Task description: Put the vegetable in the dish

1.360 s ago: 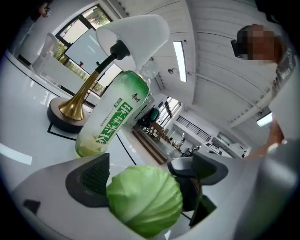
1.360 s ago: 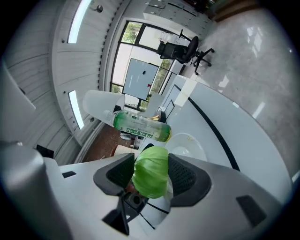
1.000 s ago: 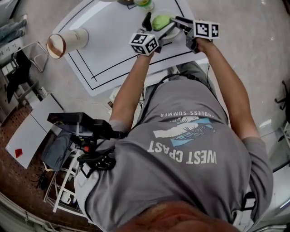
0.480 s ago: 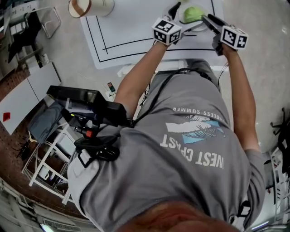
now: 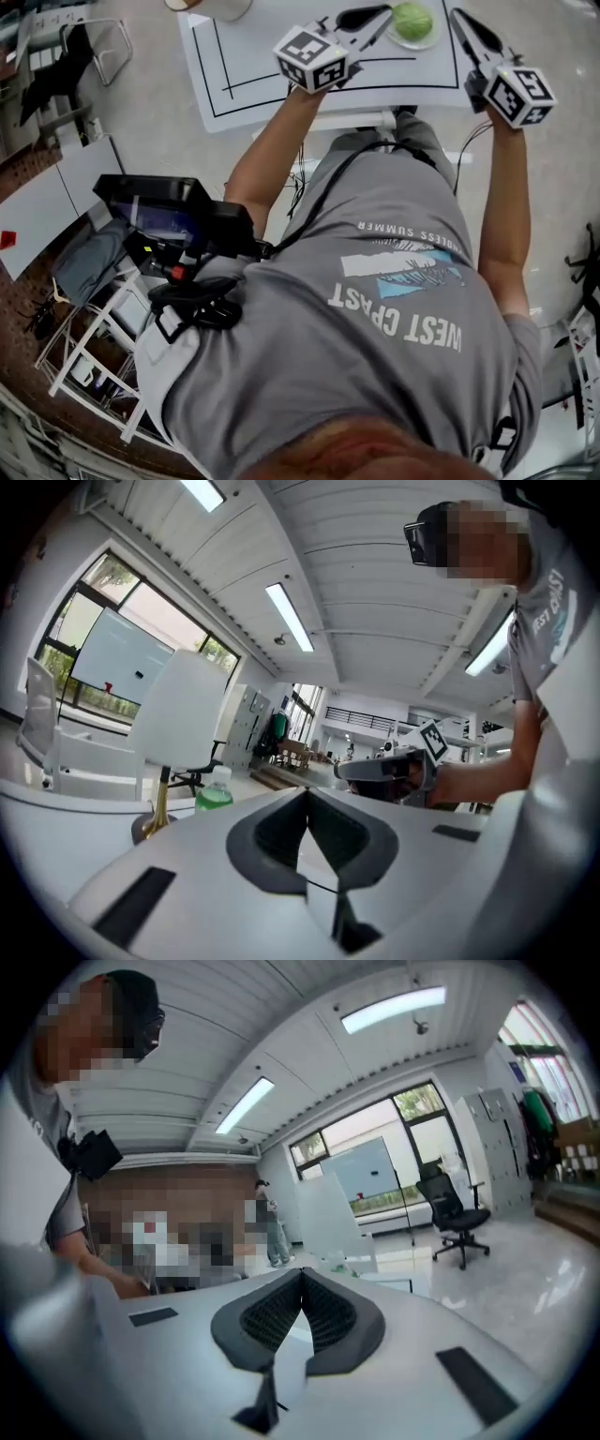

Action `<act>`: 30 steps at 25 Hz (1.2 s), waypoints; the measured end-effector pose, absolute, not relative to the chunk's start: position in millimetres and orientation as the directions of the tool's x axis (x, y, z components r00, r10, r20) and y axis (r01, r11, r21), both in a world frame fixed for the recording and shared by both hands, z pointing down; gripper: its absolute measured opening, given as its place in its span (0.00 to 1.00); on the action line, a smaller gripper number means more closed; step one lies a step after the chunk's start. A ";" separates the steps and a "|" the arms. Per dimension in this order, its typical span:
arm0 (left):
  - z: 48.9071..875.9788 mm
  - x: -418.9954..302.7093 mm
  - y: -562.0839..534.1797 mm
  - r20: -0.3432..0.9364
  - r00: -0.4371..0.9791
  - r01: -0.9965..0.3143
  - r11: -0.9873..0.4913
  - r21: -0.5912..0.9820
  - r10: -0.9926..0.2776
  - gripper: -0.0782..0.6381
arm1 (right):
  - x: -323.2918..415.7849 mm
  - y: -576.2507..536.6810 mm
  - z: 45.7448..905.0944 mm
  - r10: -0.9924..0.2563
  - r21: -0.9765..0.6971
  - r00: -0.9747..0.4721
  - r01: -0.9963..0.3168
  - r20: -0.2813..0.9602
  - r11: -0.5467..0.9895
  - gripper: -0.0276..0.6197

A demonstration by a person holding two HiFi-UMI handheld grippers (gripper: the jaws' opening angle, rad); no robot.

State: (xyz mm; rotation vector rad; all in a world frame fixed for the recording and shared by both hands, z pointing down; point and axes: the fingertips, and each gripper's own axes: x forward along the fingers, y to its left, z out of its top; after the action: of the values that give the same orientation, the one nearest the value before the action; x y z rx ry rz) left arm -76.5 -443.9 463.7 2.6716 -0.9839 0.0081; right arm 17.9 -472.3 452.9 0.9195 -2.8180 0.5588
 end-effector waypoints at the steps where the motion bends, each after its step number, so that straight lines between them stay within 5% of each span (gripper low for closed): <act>1: 448.0 -77.4 -440.8 0.093 0.774 -0.627 -0.737 0.251 -0.627 0.12 | 17.3 -464.9 430.9 -0.544 -0.265 -0.814 -0.580 0.203 0.770 0.06; 7: 353.3 -113.2 -469.3 0.017 0.764 -0.641 -0.755 0.140 -0.645 0.12 | 5.1 -471.6 335.3 -0.527 -0.150 -0.842 -0.540 0.115 0.828 0.06; 18: 300.8 -141.0 -438.5 -0.046 0.691 -0.720 -0.692 0.052 -0.722 0.12 | -13.0 -425.4 268.3 -0.450 -0.013 -0.892 -0.451 0.046 0.893 0.05; 30: 188.9 -77.8 -218.7 -0.083 0.662 -0.750 -0.659 -0.059 -0.745 0.12 | 49.3 -215.2 161.9 -0.395 0.042 -0.918 -0.395 0.010 0.918 0.05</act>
State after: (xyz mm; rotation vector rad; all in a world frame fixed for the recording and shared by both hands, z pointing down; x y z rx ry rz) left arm -77.8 -218.7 188.9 2.9433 -1.3266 -0.0837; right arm 49.3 -215.2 161.9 0.6301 -3.0584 -0.0617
